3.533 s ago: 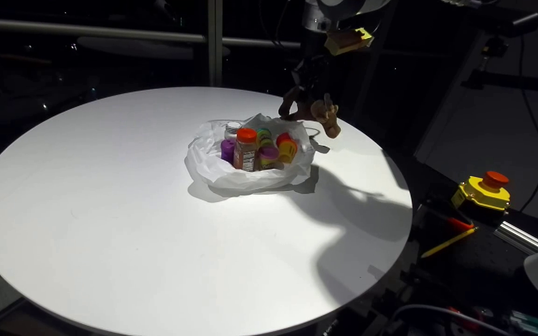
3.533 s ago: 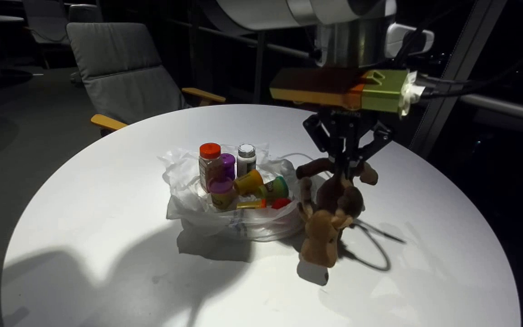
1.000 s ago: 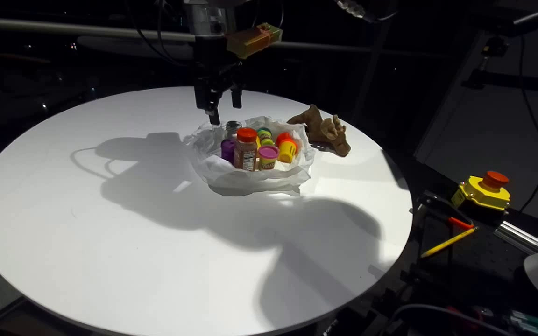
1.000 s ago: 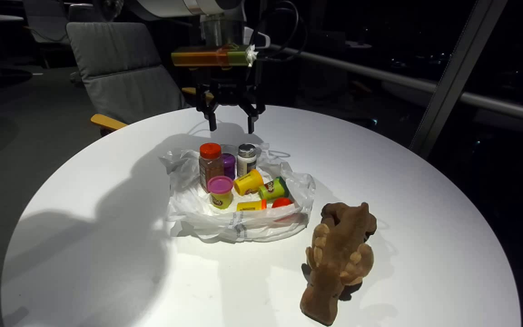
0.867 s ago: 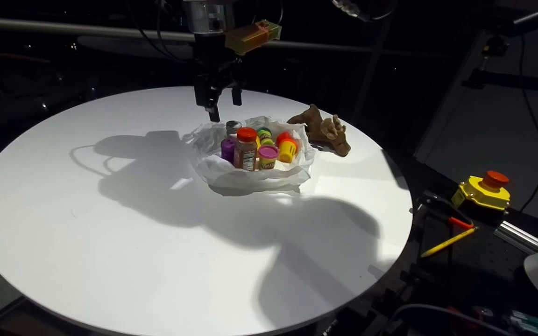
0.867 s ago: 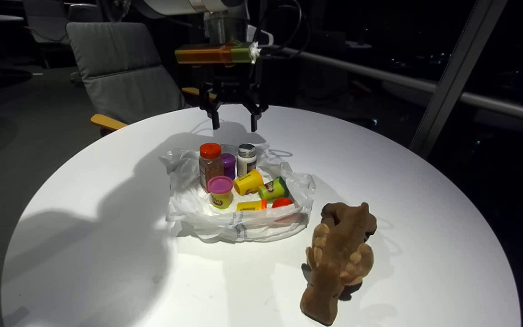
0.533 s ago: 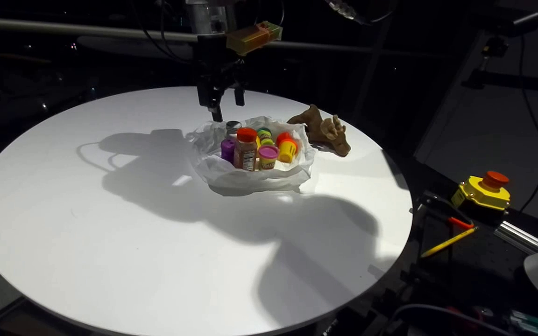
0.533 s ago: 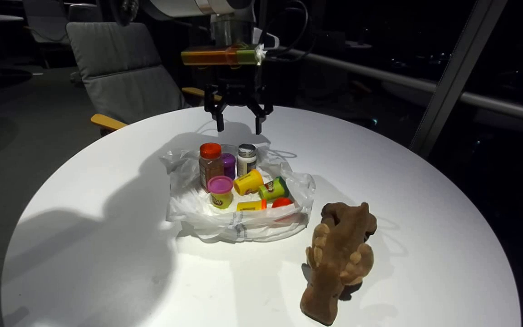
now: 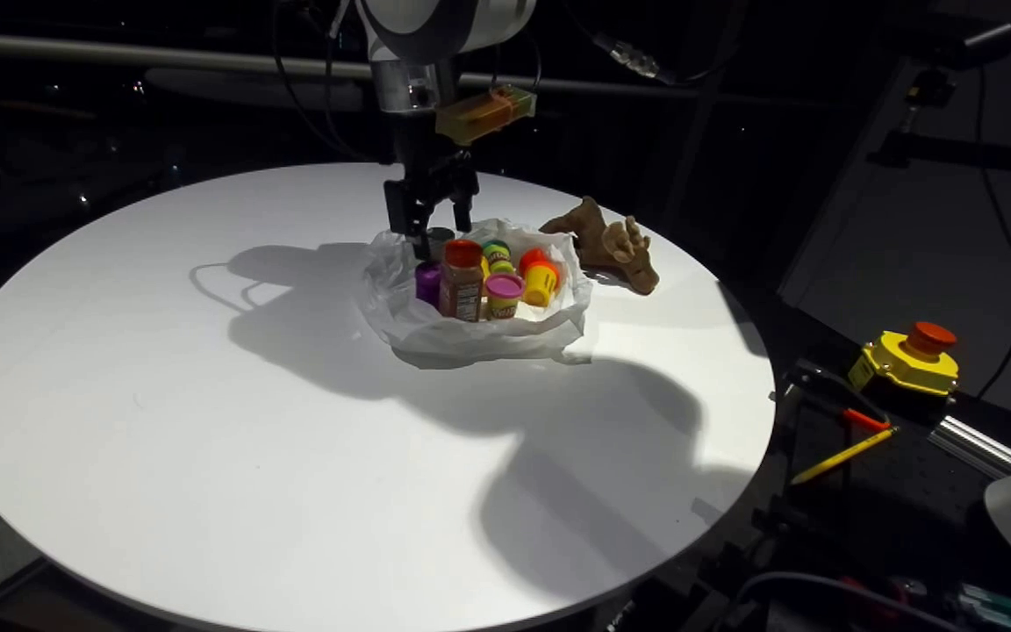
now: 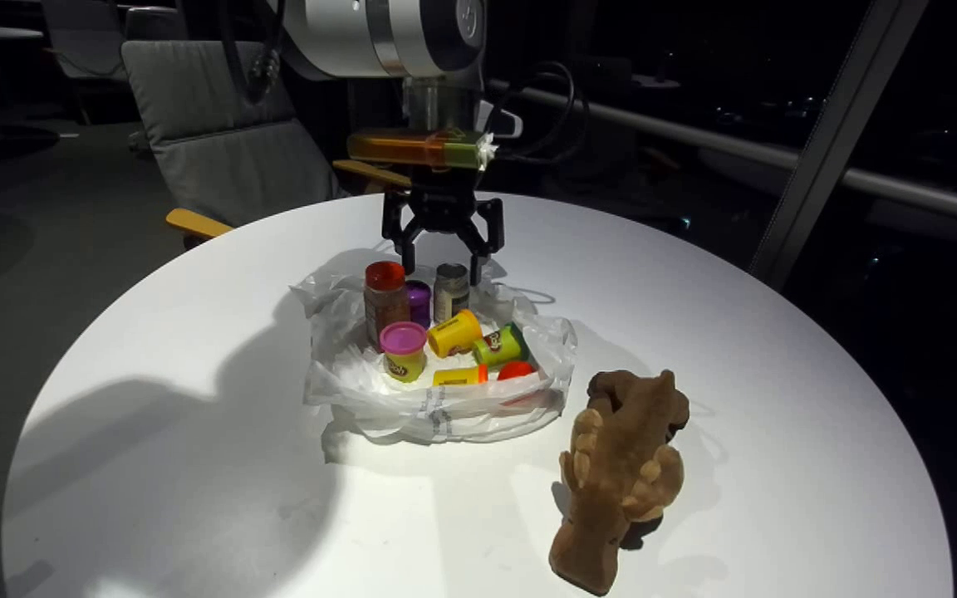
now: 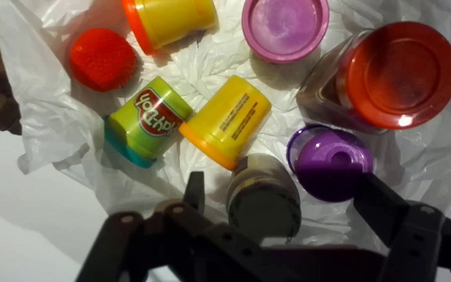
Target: Remove the contents in the plastic bag and put them on the table.
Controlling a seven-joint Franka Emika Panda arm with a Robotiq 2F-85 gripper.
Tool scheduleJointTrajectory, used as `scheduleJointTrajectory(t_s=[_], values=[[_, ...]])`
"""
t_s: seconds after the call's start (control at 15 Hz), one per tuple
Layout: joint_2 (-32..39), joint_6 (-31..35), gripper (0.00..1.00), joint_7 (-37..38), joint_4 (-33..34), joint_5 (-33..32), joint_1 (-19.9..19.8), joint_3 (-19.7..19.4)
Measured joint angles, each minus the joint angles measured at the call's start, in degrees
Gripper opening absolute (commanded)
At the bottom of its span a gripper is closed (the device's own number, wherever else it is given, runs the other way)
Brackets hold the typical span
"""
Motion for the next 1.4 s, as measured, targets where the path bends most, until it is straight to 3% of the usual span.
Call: scheduleJointTrajectory(t_s=[0.47,0.8,0.87,1.0,1.4], values=[[0.40,0.75,0.11,0.16,0.74,1.07,-0.05,-0.03],[-0.52,1.88,0.00,0.87,0.79,0.95,0.23,-0.91],[-0.83,1.88,0.27,1.09,0.79,0.82,0.37,-1.10],[-1.19,1.86,0.28,1.26,0.79,0.64,0.52,-1.23],[-0.91,1.81,0.73,1.55,0.78,-0.75,1.49,-1.81]])
